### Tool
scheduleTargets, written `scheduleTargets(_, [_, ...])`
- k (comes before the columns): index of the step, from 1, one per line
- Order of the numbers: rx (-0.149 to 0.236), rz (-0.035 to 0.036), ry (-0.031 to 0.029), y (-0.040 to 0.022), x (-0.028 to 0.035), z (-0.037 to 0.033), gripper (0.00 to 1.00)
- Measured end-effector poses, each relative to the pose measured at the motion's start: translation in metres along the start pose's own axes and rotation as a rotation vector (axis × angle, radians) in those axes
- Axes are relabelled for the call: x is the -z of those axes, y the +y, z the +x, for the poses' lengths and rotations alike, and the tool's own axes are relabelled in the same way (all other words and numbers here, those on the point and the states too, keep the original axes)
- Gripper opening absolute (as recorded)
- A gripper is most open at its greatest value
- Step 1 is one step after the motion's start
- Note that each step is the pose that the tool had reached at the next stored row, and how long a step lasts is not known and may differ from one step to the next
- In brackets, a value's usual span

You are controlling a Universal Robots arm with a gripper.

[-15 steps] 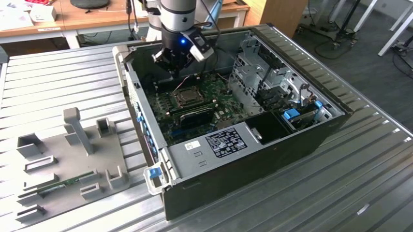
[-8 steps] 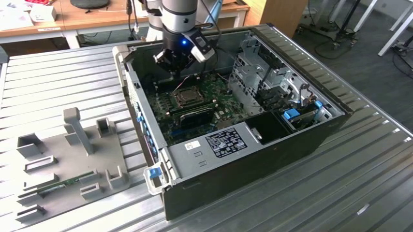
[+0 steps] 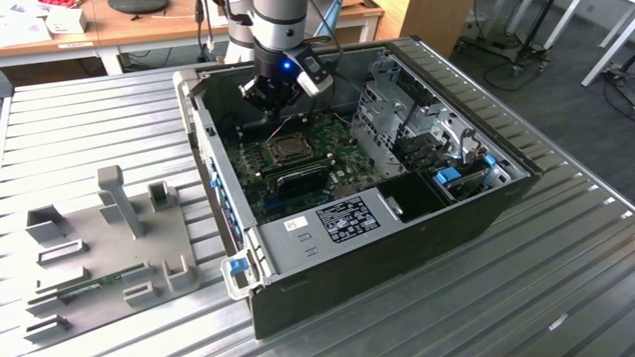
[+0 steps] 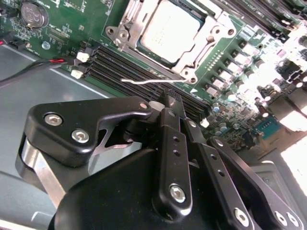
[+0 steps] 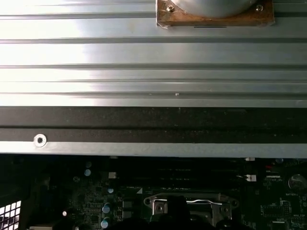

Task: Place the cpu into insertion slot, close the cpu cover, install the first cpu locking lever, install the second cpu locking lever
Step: 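Install the first cpu locking lever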

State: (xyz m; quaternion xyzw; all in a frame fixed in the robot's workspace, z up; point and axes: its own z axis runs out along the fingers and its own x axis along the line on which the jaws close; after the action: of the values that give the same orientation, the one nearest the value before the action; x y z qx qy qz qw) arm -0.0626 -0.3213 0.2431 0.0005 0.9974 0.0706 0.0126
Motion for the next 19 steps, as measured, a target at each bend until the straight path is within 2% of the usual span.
scheduleTargets(10, [0.000,-0.0045,-0.0002,-0.0008,-0.0057,-0.0058,0.10])
scheduleTargets(19, [0.000,-0.0053,-0.0003,-0.0008,-0.0079,-0.0068,0.10])
